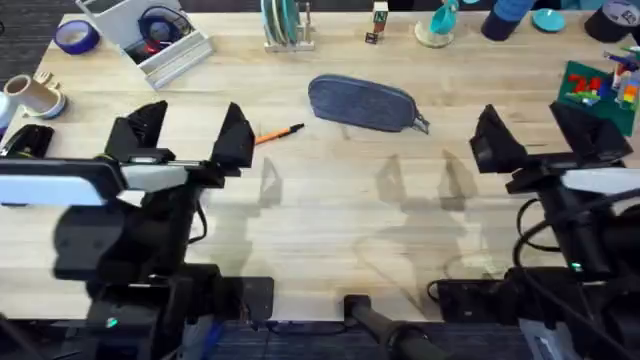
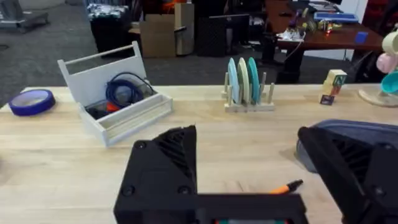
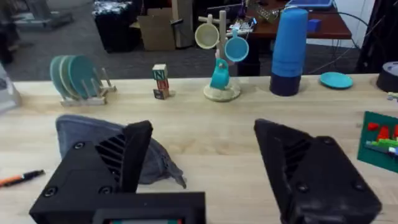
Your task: Unzip the bag, pick up the pens from the table one at a time and place them inside, then zip the bag closed.
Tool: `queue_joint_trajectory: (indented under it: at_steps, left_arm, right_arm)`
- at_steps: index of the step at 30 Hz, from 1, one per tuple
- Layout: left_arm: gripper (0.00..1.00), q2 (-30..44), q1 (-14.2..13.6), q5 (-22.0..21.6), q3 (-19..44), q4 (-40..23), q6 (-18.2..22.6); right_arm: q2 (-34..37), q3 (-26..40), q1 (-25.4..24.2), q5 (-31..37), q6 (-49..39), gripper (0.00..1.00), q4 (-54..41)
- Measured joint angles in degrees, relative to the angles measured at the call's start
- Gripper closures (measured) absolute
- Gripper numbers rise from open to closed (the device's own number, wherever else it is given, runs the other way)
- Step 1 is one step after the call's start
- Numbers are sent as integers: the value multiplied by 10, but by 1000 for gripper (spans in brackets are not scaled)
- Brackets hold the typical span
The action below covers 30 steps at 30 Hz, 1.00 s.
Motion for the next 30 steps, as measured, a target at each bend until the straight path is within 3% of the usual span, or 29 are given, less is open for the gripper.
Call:
queue_joint_trajectory:
  at_steps: [10,30]
  left_arm:
    - [8,123,0,0,146,-105,-1]
    - [8,403,0,0,424,-316,-2]
  right_arm:
    - [58,109,0,0,13,6,-84]
    - [465,464,0,0,15,6,-363]
